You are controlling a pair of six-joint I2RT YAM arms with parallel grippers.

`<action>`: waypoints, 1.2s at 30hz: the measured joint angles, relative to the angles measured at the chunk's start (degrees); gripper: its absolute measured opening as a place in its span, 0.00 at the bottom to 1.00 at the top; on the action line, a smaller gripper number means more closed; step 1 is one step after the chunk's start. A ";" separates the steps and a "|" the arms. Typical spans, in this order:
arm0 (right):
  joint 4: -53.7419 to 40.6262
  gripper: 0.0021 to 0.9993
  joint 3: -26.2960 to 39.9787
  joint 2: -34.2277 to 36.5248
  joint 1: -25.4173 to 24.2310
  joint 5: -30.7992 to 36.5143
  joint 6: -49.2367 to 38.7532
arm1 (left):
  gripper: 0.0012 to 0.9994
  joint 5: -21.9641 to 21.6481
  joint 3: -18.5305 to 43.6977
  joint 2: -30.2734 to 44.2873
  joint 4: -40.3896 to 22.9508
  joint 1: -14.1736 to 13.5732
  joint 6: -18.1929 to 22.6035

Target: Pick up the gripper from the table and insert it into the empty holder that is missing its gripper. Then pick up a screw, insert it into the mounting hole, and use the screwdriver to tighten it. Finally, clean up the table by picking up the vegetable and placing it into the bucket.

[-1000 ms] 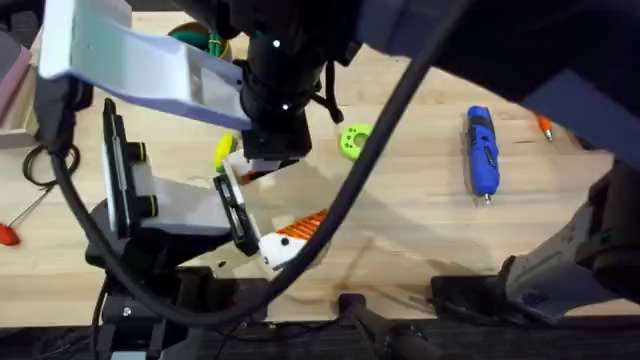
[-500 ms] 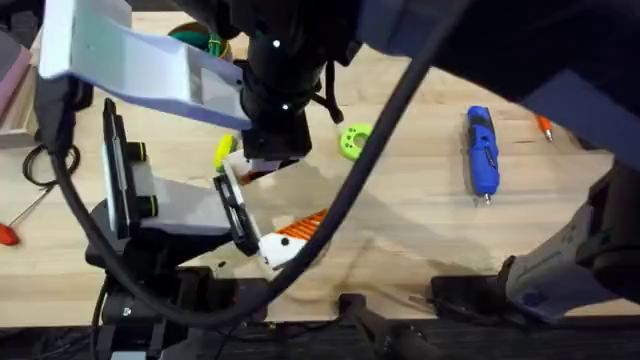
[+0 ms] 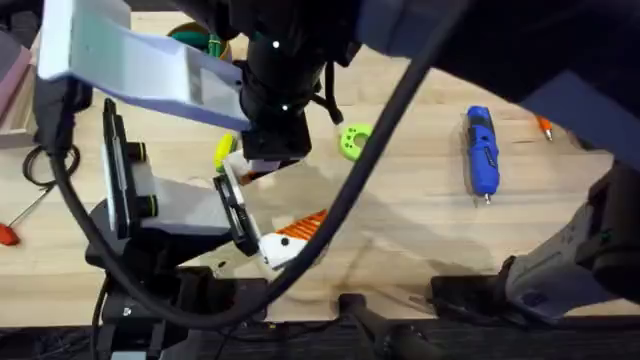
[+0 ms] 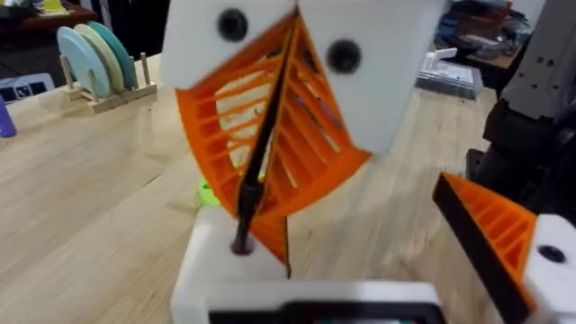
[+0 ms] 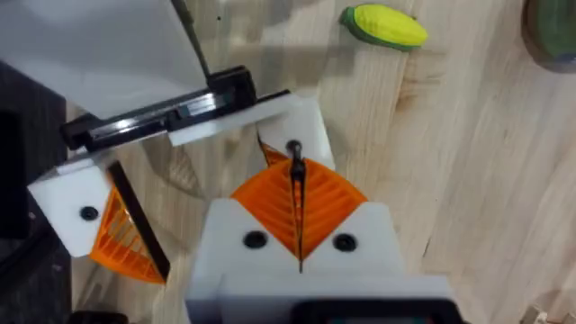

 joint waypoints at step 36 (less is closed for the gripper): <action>-0.35 0.00 0.00 0.00 0.50 -0.42 0.20 | 0.99 0.00 0.00 -0.02 0.00 0.00 0.00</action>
